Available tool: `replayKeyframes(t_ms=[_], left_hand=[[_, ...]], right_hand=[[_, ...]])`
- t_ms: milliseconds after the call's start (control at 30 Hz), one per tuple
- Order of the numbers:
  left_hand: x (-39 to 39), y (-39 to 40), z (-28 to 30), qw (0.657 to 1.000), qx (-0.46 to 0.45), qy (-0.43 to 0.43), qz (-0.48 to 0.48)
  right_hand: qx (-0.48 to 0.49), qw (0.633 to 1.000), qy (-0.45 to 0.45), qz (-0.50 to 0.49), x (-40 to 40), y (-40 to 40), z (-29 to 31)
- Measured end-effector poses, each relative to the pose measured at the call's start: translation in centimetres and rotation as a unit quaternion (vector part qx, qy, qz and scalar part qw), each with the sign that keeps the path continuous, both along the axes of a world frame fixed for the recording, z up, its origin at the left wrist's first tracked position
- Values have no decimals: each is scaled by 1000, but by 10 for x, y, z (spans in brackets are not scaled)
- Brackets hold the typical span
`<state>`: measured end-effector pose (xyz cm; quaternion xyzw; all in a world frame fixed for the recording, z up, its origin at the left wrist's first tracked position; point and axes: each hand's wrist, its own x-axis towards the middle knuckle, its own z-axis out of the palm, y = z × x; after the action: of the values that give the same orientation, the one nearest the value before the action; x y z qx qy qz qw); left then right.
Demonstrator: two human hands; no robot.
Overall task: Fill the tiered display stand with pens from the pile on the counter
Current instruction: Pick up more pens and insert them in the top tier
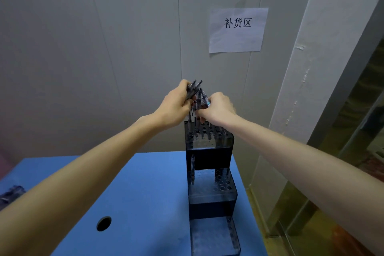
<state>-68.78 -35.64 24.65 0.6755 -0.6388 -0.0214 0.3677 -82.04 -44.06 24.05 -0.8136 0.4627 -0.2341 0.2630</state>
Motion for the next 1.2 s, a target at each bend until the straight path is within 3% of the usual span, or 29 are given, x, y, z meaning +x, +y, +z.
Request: replayKeyframes(t_ms=[567,733,1000,1200], left_hand=[[-2,20,-29,999,5,32,22],[-12,19,-35,999,-18,-29,-11],[-7,15,-44,1000,-8,18,-6],[-11,15,-48,997,-61,35,11]], right_hand=[[-18,998,9,-54,9,11,-9],[-34,997,67,-34,3,18,-6],[-14,999,-22,20,-22,15,9],[48,990,-131,33,-42,16,5]])
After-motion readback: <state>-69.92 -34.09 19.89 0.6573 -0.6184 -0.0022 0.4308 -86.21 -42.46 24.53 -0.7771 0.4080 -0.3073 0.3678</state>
